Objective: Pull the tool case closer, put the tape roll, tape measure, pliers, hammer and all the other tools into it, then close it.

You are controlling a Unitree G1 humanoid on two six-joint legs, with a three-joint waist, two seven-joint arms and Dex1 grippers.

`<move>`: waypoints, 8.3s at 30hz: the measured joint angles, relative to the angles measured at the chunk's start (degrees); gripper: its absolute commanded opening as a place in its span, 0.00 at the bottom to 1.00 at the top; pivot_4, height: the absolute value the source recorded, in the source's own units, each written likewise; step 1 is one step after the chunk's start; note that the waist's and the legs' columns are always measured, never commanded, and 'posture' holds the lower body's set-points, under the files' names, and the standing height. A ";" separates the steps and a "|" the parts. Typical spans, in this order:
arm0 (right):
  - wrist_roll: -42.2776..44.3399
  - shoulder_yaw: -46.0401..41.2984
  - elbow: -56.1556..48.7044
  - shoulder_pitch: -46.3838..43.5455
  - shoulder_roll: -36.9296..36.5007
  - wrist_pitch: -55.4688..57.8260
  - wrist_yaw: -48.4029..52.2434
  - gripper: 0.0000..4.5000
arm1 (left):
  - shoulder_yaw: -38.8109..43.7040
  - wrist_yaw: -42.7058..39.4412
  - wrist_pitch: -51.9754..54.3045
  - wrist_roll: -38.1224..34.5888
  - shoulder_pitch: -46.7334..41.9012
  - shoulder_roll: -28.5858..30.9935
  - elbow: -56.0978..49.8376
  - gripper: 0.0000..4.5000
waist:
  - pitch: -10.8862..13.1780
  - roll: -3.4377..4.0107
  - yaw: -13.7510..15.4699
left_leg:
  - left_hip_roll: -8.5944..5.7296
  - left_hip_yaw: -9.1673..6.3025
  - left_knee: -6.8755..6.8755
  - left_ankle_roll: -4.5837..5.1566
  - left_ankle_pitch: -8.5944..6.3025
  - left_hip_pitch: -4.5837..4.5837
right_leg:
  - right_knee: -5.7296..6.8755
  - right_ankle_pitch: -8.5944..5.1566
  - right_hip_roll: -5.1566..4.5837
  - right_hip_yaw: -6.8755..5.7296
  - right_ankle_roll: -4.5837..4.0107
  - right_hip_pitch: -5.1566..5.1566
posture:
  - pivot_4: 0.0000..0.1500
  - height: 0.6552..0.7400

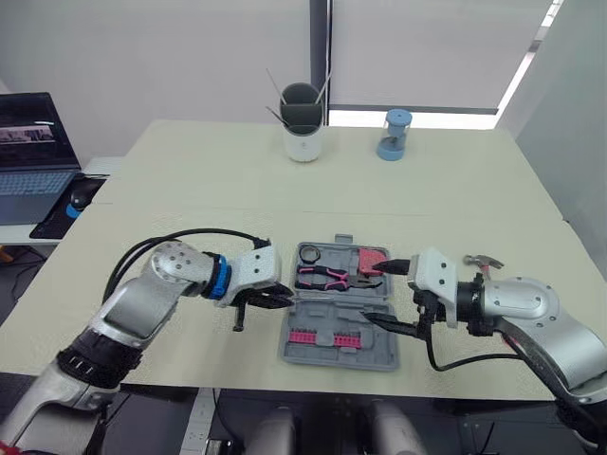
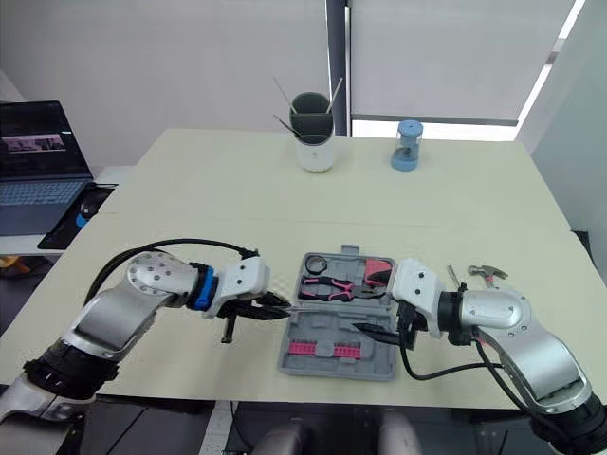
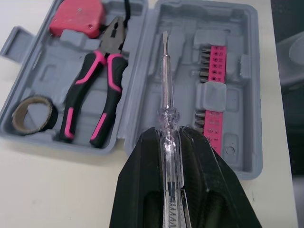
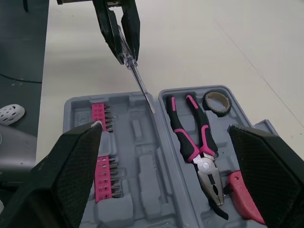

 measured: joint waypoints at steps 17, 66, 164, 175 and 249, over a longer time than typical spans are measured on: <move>-0.24 -0.01 -4.07 4.07 -3.15 3.28 -2.51 1.00 | -7.28 2.71 -10.53 14.24 -3.57 -10.96 10.66 0.05 | 0.07 -0.12 0.12 | -0.03 -0.02 0.05 0.04 0.00 0.01 | 0.09 -0.01 0.03 -0.08 0.04 0.01 | 1.00 1.00; -0.35 0.02 -4.53 4.36 -3.60 3.97 -4.79 1.00 | -8.62 4.61 -12.90 19.71 -4.62 -17.99 15.16 0.41 | 0.07 -0.14 0.10 | -0.05 0.03 0.15 0.03 0.01 0.06 | 0.26 0.00 0.03 -0.07 0.04 0.01 | 1.00 1.00; -1.14 -33.15 60.99 7.90 -9.29 -30.73 6.15 1.00 | 31.96 22.93 -0.93 -17.02 10.90 -8.09 2.67 1.00 | 0.04 -0.12 -0.04 | 0.05 0.52 0.13 0.02 0.03 0.46 | 0.41 0.09 -0.06 0.29 0.05 0.18 | 1.00 1.00; -2.05 -28.11 55.33 6.99 -6.77 -25.97 3.64 1.00 | 11.68 10.30 7.83 -21.80 -4.29 -11.81 -12.33 1.00 | 0.05 -0.12 -0.31 | 0.02 0.66 0.13 0.01 0.05 0.47 | 0.40 0.08 0.03 0.38 0.06 0.17 | 1.00 1.00; 4.00 -26.80 9.55 4.56 14.05 23.88 -31.14 0.05 | 6.49 6.79 0.56 -12.09 -3.60 -16.90 -7.12 1.00 | 0.08 -0.13 -1.10 | -0.02 1.24 0.10 0.34 -0.07 0.41 | 0.32 0.24 0.07 1.40 0.40 -0.13 | 1.00 1.00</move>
